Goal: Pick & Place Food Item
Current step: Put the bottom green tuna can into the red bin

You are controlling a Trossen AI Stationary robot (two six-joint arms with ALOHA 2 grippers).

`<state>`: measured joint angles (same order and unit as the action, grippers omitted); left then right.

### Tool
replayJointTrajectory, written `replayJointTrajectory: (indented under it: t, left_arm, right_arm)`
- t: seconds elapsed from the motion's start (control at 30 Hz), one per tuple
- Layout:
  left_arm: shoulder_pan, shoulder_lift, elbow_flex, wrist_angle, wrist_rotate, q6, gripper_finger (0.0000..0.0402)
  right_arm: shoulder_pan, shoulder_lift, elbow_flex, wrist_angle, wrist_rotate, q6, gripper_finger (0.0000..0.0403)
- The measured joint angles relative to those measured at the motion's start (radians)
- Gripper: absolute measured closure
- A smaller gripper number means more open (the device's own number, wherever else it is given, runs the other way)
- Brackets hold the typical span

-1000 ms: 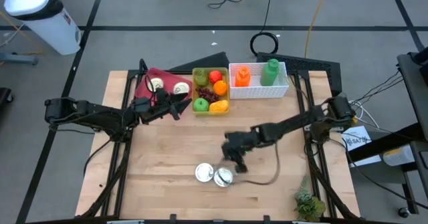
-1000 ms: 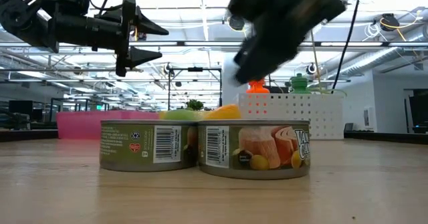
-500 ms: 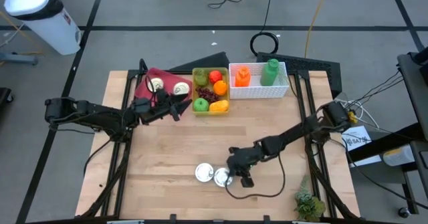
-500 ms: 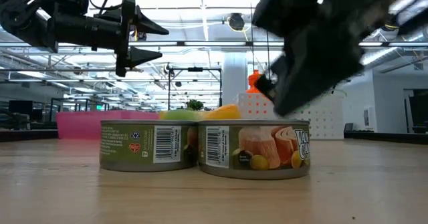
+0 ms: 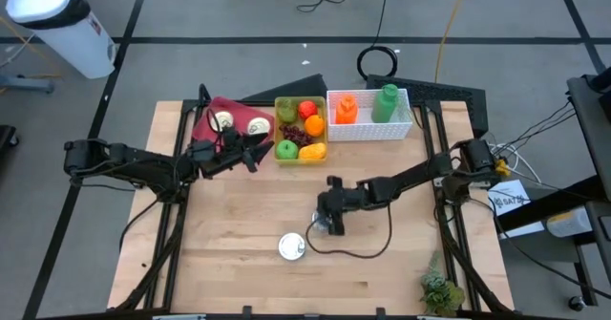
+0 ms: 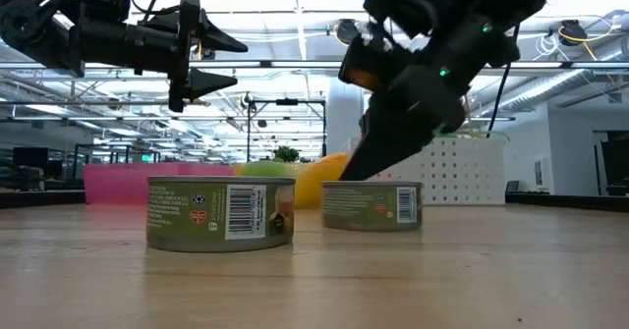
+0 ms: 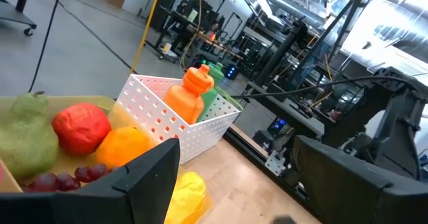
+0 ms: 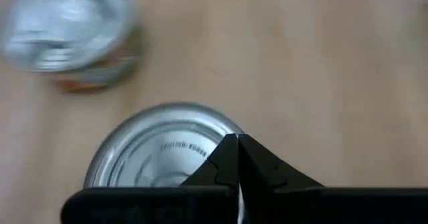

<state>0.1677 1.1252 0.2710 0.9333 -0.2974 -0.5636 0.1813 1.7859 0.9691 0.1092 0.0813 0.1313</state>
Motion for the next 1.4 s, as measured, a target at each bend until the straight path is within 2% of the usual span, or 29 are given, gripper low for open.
replayJointTrajectory:
  t: [0.17,0.3,0.53,0.77,1.4]
  left_arm:
    - [0.000,0.000,0.000,-0.001,0.000,0.002,0.0101]
    - [0.000,0.000,0.000,-0.007,0.000,0.002,0.0101]
    - [0.000,0.000,0.000,-0.019,0.003,-0.014,0.0101]
    - [0.000,0.000,0.000,-0.024,0.003,-0.015,0.0101]
    - [0.000,0.000,0.000,-0.031,0.004,-0.005,0.0101]
  right_arm:
    - [0.028,-0.065,-0.003,-0.068,0.110,-0.053,0.0403]
    - [0.076,-0.135,-0.039,-0.078,0.127,-0.071,0.0403]
    - [0.095,-0.225,-0.183,-0.048,0.127,0.050,0.0403]
    - [0.060,-0.227,-0.299,0.086,0.072,0.071,0.0403]
    - [0.034,-0.323,-0.302,-0.233,0.079,0.221,0.0403]
